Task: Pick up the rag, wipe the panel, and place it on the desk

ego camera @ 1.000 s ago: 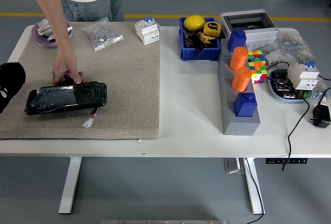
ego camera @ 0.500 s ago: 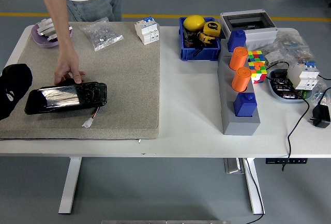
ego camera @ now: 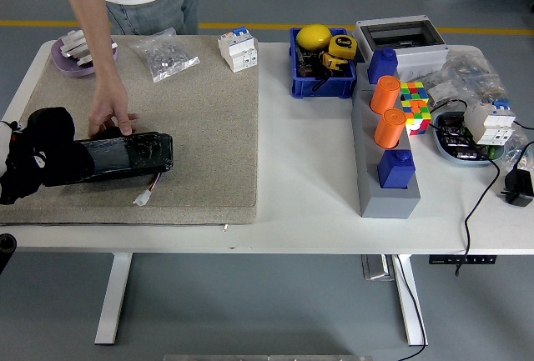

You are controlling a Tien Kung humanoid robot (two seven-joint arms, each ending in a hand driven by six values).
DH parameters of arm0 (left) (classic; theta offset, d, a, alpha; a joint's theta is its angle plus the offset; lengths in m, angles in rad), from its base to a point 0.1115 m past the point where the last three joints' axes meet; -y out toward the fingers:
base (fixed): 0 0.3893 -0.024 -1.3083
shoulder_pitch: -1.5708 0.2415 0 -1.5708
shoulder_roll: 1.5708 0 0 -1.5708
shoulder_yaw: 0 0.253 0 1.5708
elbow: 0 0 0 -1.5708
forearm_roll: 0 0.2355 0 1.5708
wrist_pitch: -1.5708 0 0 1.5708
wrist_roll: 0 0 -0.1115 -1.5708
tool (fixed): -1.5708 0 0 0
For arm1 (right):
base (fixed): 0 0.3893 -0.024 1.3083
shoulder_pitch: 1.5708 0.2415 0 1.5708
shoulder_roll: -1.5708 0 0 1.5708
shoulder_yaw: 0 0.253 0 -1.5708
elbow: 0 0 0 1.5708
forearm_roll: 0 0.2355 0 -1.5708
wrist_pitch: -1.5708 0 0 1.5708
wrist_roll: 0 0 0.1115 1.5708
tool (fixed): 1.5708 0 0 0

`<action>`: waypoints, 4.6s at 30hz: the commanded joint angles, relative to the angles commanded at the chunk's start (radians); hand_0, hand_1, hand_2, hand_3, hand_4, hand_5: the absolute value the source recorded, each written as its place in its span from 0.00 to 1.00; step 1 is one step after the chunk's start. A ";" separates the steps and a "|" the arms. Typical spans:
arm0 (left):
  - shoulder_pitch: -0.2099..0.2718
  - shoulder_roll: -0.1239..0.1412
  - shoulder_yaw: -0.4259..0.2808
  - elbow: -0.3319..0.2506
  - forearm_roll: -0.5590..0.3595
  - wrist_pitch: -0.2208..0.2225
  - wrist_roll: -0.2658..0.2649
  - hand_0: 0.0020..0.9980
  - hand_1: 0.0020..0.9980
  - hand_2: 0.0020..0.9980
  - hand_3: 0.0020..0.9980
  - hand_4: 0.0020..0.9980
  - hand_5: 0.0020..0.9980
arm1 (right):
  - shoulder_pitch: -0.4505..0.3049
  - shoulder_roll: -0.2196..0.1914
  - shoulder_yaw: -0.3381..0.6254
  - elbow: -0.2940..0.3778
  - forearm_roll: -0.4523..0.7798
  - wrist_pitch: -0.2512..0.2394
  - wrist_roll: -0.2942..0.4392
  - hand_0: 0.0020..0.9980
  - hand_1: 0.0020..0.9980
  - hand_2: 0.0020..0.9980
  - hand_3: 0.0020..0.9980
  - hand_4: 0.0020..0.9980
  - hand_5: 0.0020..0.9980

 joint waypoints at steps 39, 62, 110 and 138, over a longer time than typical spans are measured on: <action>-0.120 -0.046 0.400 -0.123 -0.022 0.001 0.038 0.25 0.14 0.51 0.45 0.09 0.00 | 0.008 -0.006 -0.015 0.001 0.001 -0.003 -0.002 0.79 0.71 0.71 0.68 1.00 0.73; -0.124 -0.054 0.370 -0.131 0.044 0.016 0.084 0.25 0.14 0.51 0.45 0.09 0.00 | 0.010 -0.005 -0.015 0.001 0.003 -0.004 -0.001 0.79 0.71 0.71 0.69 1.00 0.73; 0.026 0.052 0.073 -0.056 0.125 0.040 0.130 0.25 0.15 0.50 0.45 0.09 0.00 | 0.009 -0.006 0.009 0.001 -0.006 -0.006 -0.001 0.79 0.71 0.71 0.69 1.00 0.73; -0.093 -0.015 0.285 -0.095 0.083 0.050 0.142 0.24 0.15 0.50 0.46 0.10 0.00 | 0.013 -0.006 0.000 0.000 -0.003 -0.008 0.000 0.79 0.71 0.71 0.69 1.00 0.73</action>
